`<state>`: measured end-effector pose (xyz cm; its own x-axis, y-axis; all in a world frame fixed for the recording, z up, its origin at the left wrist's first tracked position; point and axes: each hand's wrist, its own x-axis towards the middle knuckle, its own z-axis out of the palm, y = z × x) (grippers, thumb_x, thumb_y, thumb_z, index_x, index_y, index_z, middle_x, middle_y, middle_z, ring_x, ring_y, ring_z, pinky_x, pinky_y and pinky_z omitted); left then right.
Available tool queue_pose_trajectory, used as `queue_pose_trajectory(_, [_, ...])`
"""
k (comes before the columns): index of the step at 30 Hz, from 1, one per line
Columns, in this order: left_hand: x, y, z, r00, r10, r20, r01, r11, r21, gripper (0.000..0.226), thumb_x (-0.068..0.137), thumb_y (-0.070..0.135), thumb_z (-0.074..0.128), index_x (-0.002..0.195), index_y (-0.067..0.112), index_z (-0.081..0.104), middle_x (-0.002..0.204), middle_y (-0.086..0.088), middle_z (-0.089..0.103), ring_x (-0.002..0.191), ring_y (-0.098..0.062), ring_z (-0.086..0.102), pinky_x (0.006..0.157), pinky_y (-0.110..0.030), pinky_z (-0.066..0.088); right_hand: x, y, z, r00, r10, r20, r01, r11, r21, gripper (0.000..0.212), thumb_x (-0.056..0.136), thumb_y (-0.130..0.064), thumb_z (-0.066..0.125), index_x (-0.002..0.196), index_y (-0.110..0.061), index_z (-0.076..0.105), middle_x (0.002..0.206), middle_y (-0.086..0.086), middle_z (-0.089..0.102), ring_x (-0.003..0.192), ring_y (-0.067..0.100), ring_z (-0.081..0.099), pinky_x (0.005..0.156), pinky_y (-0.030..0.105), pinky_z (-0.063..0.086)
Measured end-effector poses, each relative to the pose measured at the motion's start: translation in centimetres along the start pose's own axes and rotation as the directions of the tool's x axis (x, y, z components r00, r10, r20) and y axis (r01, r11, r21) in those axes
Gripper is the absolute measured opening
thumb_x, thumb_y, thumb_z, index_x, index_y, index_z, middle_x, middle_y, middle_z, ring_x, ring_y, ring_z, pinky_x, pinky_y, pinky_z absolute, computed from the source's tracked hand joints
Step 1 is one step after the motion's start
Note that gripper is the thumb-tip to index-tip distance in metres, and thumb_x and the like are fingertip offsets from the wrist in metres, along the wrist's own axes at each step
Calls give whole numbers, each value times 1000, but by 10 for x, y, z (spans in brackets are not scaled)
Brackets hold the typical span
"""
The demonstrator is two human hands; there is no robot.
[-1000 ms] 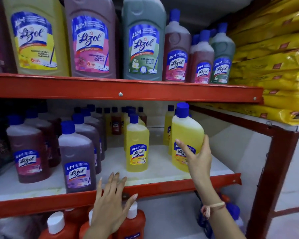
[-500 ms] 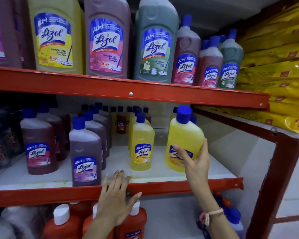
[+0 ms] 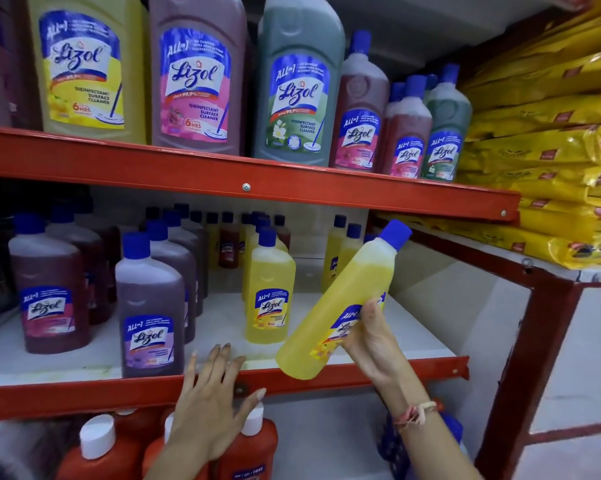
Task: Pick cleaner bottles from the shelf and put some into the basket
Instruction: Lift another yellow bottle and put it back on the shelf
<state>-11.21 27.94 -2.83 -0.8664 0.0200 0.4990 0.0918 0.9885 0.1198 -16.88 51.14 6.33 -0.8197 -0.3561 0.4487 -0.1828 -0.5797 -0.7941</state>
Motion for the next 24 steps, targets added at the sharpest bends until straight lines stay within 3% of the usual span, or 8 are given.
queue_pose_trajectory(2, [1,-1,-1,1000,-1,7,1,1000,10,107,61,79,-23,139,29,33,156,0,23,145,-15,10,112,-38,-15,4,-13,-12,1000,18,-5,-19,996,-84,93,52,-49,90,123,-2,53,105,10,76,93,25,73,79,41,61])
queue_pose_trajectory(7, [0,2,-7,1000,8,19,-7,999,-38,90,77,76,2,127,21,52,145,-9,45,140,-23,31,109,-33,-16,15,-42,-55,996,36,-82,-57,961,-269,96,49,-44,92,126,-5,51,112,13,72,94,28,71,82,43,60])
queue_pose_trajectory(10, [0,2,-5,999,7,38,-6,999,-41,79,79,72,14,124,21,54,143,-10,48,139,-24,33,111,-35,-13,21,-49,-89,989,44,-138,-85,948,-307,69,74,-23,74,133,-2,44,110,7,75,94,23,73,77,37,62])
queue_pose_trajectory(12, [0,1,-2,1000,9,27,-8,999,-32,79,79,72,14,126,22,53,145,-8,45,140,-23,30,113,-38,-8,25,-49,-109,983,46,-180,-106,935,-339,59,81,-15,60,136,-5,42,111,6,75,96,23,72,77,35,62])
queue_pose_trajectory(17, [0,-1,2,1000,15,-8,-15,999,-39,77,79,72,17,126,22,52,146,-8,43,141,-22,27,114,-40,-4,28,-42,-138,970,71,-231,-156,915,-371,49,81,-17,64,129,-16,52,123,13,69,105,29,69,78,38,61])
queue_pose_trajectory(21, [0,0,1,1000,24,-6,-25,998,-55,76,80,71,20,124,20,55,144,-9,46,140,-23,30,113,-41,0,26,-33,-147,966,83,-244,-176,905,-388,43,81,-19,66,123,-22,58,124,12,69,108,29,68,81,38,61])
queue_pose_trajectory(24, [0,-1,2,999,27,-22,-29,998,-52,78,79,73,17,128,22,50,148,-7,40,143,-21,22,114,-40,-4,24,-29,-149,967,92,-236,-177,912,-369,42,82,-18,65,123,-23,59,123,10,70,108,29,68,80,36,61])
